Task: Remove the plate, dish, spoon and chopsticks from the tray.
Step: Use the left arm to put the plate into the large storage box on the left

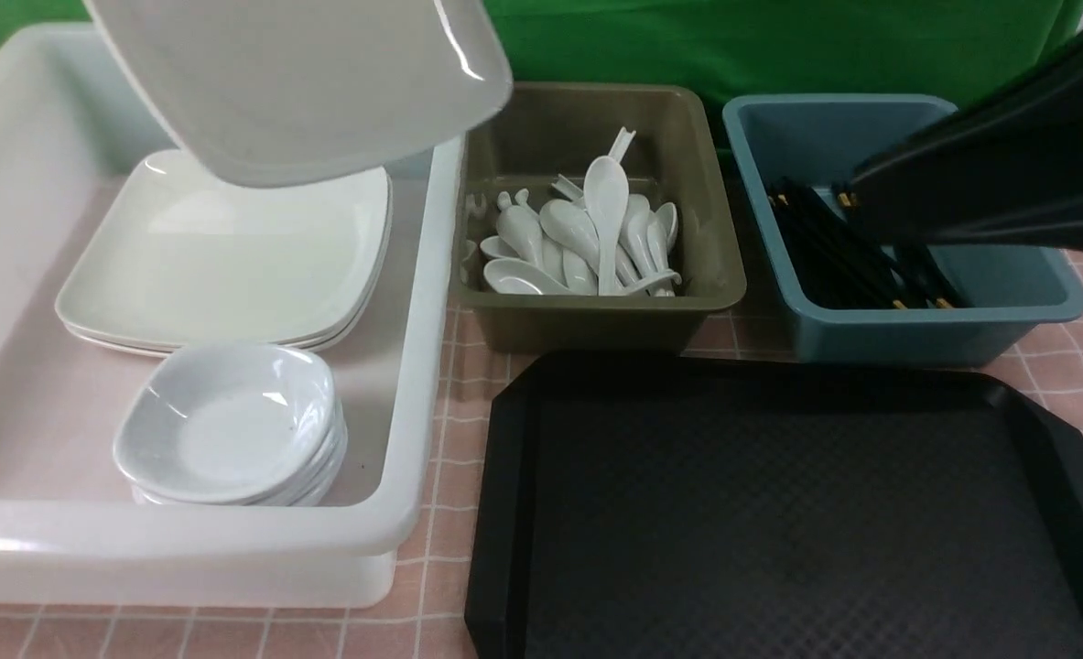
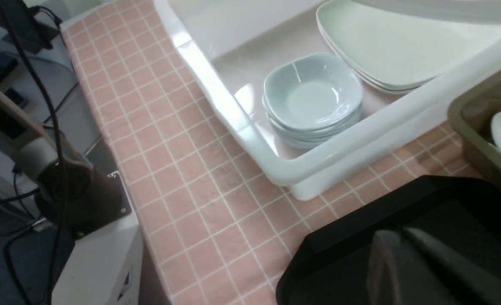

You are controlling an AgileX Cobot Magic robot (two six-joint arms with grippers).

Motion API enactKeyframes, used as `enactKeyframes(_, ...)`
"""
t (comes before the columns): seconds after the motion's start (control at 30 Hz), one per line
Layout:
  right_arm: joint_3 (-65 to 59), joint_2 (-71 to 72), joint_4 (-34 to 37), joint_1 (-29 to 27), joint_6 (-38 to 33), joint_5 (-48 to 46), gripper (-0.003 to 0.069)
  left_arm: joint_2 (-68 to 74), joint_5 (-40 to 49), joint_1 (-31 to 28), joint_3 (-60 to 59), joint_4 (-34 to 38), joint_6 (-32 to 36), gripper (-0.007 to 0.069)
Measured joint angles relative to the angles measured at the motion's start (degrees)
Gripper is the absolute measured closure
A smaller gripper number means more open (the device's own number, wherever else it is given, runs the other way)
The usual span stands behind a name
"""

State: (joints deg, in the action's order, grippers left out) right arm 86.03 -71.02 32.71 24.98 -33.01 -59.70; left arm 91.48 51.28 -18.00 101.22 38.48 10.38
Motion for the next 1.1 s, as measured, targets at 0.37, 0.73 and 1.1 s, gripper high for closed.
enactKeyframes(0.37, 2.40, -4.32, -5.49, 5.58, 5.37, 4.72, 0.0626, 0.17, -25.45, -4.93, -29.73, 13.42, 2.99, 0.0606)
enactKeyframes(0.73, 2.75, -7.40, -6.07, 5.58, 5.83, 4.44, 0.0626, 5.48, -34.89, -4.93, -37.69, 26.09, 9.36, 0.0605)
enactKeyframes(1.1, 11.93, -14.84, -8.83, 5.58, 11.77, 5.21, 0.0626, 9.43, -35.86, -2.28, -37.69, 24.72, 9.36, 0.0526)
